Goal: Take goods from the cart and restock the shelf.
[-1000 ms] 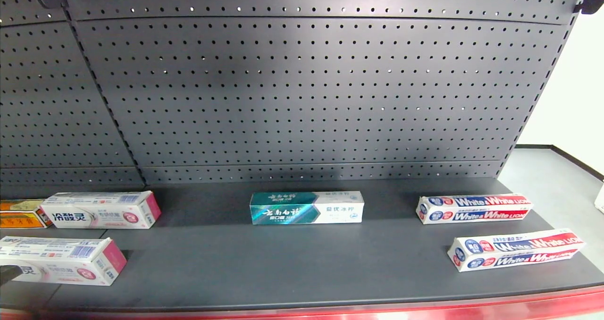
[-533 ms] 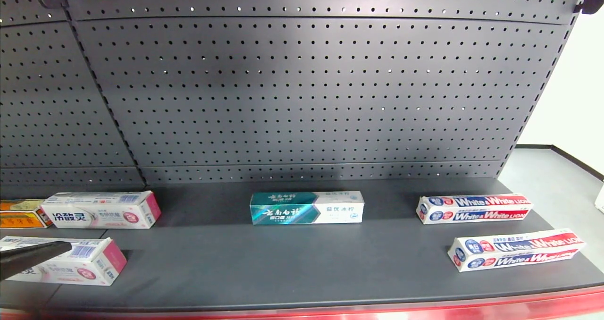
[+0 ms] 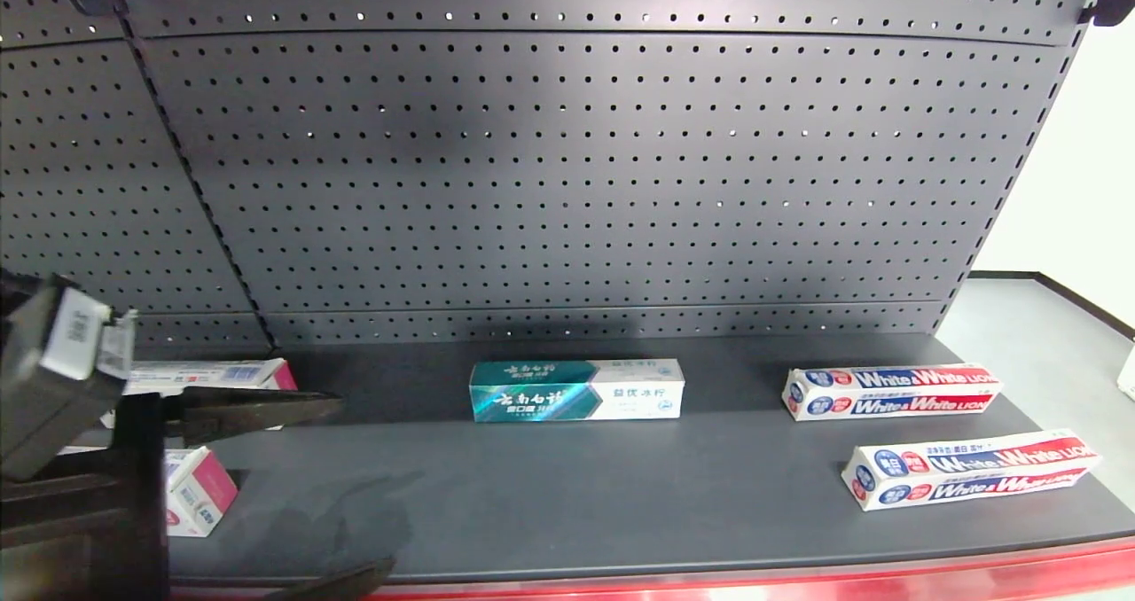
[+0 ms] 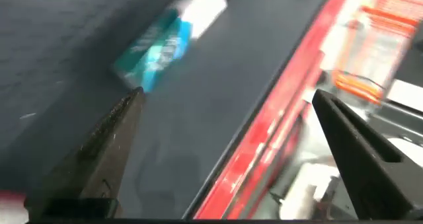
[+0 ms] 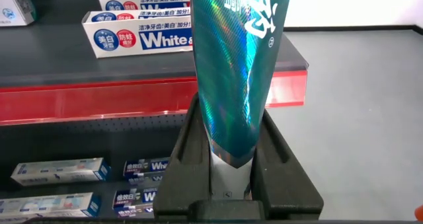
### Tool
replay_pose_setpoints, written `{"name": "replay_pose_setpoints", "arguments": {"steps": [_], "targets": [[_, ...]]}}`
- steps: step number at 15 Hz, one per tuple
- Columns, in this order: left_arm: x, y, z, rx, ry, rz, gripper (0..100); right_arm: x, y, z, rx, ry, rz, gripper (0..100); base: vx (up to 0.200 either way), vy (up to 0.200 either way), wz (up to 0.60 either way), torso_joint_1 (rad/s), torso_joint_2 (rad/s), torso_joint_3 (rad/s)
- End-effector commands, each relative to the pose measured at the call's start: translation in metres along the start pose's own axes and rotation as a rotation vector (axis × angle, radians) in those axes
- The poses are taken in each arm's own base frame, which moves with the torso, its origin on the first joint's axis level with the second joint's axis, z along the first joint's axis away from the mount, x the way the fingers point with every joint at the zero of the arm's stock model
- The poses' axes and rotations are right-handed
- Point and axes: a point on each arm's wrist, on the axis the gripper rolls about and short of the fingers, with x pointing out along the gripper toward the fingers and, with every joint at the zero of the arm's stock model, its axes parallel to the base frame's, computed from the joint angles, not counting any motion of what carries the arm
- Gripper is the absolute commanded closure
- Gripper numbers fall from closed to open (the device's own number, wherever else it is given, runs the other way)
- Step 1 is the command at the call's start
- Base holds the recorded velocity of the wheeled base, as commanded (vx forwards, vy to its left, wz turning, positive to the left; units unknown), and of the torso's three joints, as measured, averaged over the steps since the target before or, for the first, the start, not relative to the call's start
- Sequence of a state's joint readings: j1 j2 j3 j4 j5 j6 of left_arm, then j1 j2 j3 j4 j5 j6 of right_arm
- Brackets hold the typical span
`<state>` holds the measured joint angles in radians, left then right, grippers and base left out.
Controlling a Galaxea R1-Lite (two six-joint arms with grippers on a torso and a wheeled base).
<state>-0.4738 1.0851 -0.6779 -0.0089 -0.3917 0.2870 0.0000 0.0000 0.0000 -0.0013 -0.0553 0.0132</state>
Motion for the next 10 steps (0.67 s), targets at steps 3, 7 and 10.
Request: {"name": "replay_pose_setpoints", "arguments": {"steps": [3, 7, 10], "targets": [[0.058, 0.019, -0.002, -0.033, 0.091, -0.067, 0, 0.0, 0.0, 0.0, -0.001, 0.0, 0.0, 100, 0.0, 0.0, 0.0, 0.0, 0.0, 0.0], [0.091, 0.041, 0.012, -0.024, 0.065, -0.098, 0, 0.0, 0.0, 0.0, -0.001, 0.0, 0.0, 100, 0.0, 0.0, 0.0, 0.0, 0.0, 0.0], [0.114, 0.064, 0.02, 0.004, 0.029, -0.18, 0, 0.0, 0.0, 0.0, -0.001, 0.0, 0.0, 100, 0.0, 0.0, 0.0, 0.0, 0.0, 0.0]]}}
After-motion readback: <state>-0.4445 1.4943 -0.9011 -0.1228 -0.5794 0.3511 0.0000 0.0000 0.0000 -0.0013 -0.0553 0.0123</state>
